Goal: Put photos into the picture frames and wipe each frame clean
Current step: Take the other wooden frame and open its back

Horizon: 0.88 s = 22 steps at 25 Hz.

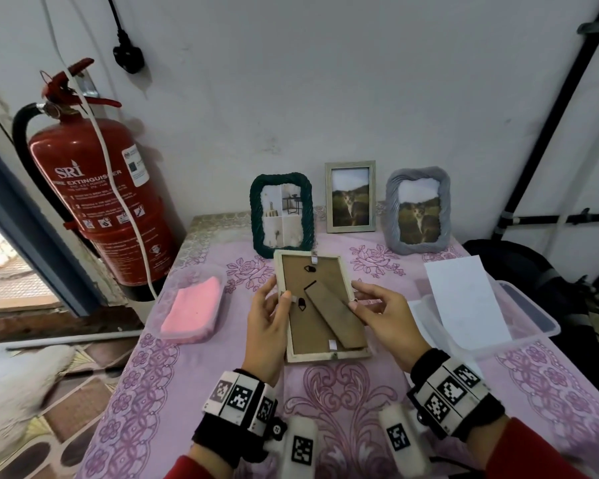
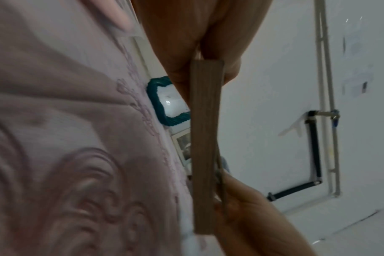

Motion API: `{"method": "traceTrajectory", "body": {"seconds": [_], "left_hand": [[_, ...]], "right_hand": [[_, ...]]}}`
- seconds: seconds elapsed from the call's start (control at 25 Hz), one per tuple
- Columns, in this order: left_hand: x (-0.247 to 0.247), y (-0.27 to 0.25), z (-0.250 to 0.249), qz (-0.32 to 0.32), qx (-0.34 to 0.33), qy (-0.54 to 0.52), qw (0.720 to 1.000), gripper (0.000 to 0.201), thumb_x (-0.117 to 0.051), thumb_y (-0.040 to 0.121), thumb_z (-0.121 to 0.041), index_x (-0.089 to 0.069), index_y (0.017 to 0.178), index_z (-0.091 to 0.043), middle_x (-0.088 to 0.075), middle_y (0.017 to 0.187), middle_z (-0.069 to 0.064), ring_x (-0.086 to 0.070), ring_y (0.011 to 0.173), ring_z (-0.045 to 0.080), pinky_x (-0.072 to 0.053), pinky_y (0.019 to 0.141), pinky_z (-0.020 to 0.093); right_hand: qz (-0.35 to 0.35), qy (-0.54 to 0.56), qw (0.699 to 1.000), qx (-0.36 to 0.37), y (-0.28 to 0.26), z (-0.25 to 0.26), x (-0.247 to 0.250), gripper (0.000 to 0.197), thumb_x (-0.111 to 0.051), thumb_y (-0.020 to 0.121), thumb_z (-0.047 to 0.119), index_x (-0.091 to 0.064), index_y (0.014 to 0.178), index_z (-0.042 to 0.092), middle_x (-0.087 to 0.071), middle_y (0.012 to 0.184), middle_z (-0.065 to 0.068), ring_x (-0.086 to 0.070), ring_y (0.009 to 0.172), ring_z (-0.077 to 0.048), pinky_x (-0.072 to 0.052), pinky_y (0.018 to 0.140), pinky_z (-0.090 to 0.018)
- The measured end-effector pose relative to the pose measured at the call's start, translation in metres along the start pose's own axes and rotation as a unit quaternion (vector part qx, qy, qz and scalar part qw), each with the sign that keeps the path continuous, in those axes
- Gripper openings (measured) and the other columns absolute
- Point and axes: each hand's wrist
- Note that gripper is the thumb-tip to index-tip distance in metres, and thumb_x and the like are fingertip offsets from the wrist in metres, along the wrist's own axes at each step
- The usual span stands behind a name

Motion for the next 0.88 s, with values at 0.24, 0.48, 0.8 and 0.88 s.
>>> {"method": "traceTrajectory", "body": {"seconds": [0.24, 0.48, 0.8, 0.88], "left_hand": [[0.027, 0.013, 0.027, 0.01, 0.05, 0.242, 0.969, 0.033, -0.055, 0.091, -0.009, -0.052, 0.124, -0.005, -0.06, 0.09, 0.012, -0.059, 0.077, 0.016, -0.054, 0.069, 0.017], [0.039, 0.021, 0.031, 0.039, 0.088, 0.301, 0.949, 0.033, -0.065, 0.085, -0.009, -0.056, 0.113, 0.006, -0.052, 0.074, 0.006, -0.052, 0.075, 0.021, -0.048, 0.073, 0.03], [0.038, 0.03, 0.025, 0.023, 0.154, 0.29, 0.944, 0.014, -0.067, 0.083, -0.016, -0.054, 0.086, -0.013, -0.054, 0.071, 0.005, -0.057, 0.073, 0.025, -0.052, 0.083, 0.047], [0.036, 0.034, 0.025, 0.027, 0.16, 0.308, 0.937, 0.019, -0.069, 0.081, -0.019, -0.05, 0.082, -0.013, -0.055, 0.074, 0.007, -0.057, 0.074, 0.025, -0.052, 0.083, 0.047]], "right_hand": [[0.046, -0.082, 0.994, -0.059, 0.002, -0.009, 0.005, 0.039, -0.065, 0.08, -0.008, -0.061, 0.118, 0.001, -0.058, 0.085, -0.007, -0.061, 0.066, -0.011, -0.055, 0.056, -0.02], [0.071, -0.131, 0.982, -0.115, 0.011, -0.011, 0.002, 0.037, -0.067, 0.079, -0.006, -0.06, 0.115, 0.001, -0.056, 0.081, -0.003, -0.059, 0.068, -0.016, -0.057, 0.061, -0.023], [0.061, -0.158, 0.976, -0.136, 0.017, -0.013, -0.001, 0.034, -0.074, 0.078, 0.011, -0.059, 0.107, 0.001, -0.058, 0.085, -0.01, -0.061, 0.081, -0.022, -0.057, 0.064, -0.032], [0.054, -0.193, 0.973, -0.119, 0.017, -0.013, -0.003, 0.03, -0.074, 0.078, 0.014, -0.058, 0.101, 0.003, -0.054, 0.077, -0.005, -0.059, 0.078, -0.021, -0.057, 0.064, -0.036]]}}
Point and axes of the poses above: each hand's wrist, its own y-axis towards the middle knuckle, its own x-axis out of the back of the hand, z = x × y
